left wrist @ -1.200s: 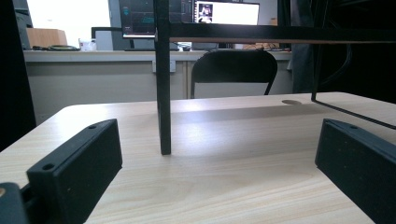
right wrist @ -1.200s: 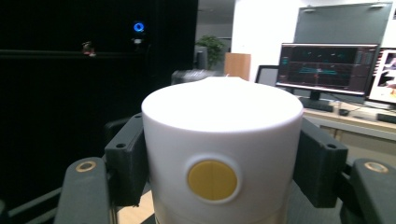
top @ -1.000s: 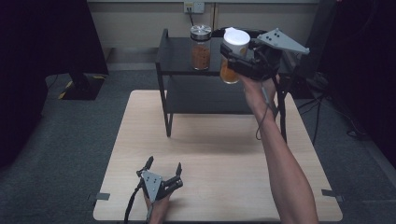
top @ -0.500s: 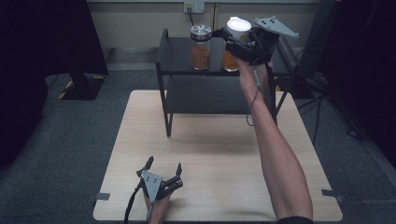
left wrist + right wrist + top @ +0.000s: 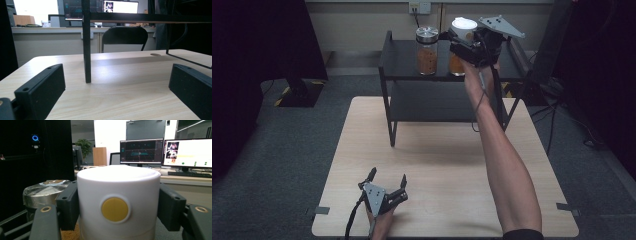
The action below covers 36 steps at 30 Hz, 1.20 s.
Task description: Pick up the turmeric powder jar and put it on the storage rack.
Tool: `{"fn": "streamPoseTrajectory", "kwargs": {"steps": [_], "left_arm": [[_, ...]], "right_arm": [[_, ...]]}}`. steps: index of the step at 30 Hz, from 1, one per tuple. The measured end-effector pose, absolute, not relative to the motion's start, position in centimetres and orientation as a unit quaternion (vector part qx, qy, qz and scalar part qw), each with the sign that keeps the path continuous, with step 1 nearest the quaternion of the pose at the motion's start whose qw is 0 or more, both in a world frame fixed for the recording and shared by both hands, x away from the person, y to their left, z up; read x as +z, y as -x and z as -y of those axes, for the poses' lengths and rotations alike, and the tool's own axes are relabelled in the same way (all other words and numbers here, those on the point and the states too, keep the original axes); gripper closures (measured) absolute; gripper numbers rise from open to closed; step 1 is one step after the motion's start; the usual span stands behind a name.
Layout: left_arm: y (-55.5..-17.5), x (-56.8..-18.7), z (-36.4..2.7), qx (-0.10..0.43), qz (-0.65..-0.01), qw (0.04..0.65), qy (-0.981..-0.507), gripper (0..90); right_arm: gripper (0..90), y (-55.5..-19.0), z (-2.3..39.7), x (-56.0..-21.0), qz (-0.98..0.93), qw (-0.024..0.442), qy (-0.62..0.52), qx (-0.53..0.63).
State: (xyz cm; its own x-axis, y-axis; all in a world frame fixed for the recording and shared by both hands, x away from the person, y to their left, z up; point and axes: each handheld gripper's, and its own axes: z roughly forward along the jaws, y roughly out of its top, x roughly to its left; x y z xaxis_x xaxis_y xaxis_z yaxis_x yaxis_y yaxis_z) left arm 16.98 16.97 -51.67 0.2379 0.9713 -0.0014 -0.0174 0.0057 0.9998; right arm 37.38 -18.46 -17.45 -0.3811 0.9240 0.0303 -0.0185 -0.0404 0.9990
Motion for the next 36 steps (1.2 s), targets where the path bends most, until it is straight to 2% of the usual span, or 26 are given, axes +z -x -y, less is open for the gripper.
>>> {"fn": "streamPoseTrajectory", "kwargs": {"steps": [7,14,20,25,36], "left_arm": [[-17.0,-51.7,-17.0,0.439,-0.432,0.562,-0.552,0.1],[-17.0,-51.7,-17.0,0.439,-0.432,0.562,-0.552,0.1],[-17.0,-51.7,-17.1,0.438,-0.431,0.563,-0.552,0.1],[-17.0,-51.7,-17.1,0.438,-0.431,0.563,-0.553,0.1],[-17.0,-51.7,-17.1,0.438,-0.431,0.563,-0.553,0.1]], "right_arm": [[29.9,-36.9,18.0,-18.5,-0.566,0.412,-0.38,0.604],[29.3,-36.6,18.3,-19.0,-0.559,0.413,-0.379,0.611],[19.4,-36.5,18.3,-19.1,-0.561,0.425,-0.363,0.611],[2.2,-36.6,18.1,-19.0,-0.56,0.428,-0.367,0.607],[0.0,-35.3,18.6,-19.2,-0.556,0.43,-0.368,0.609]]}}
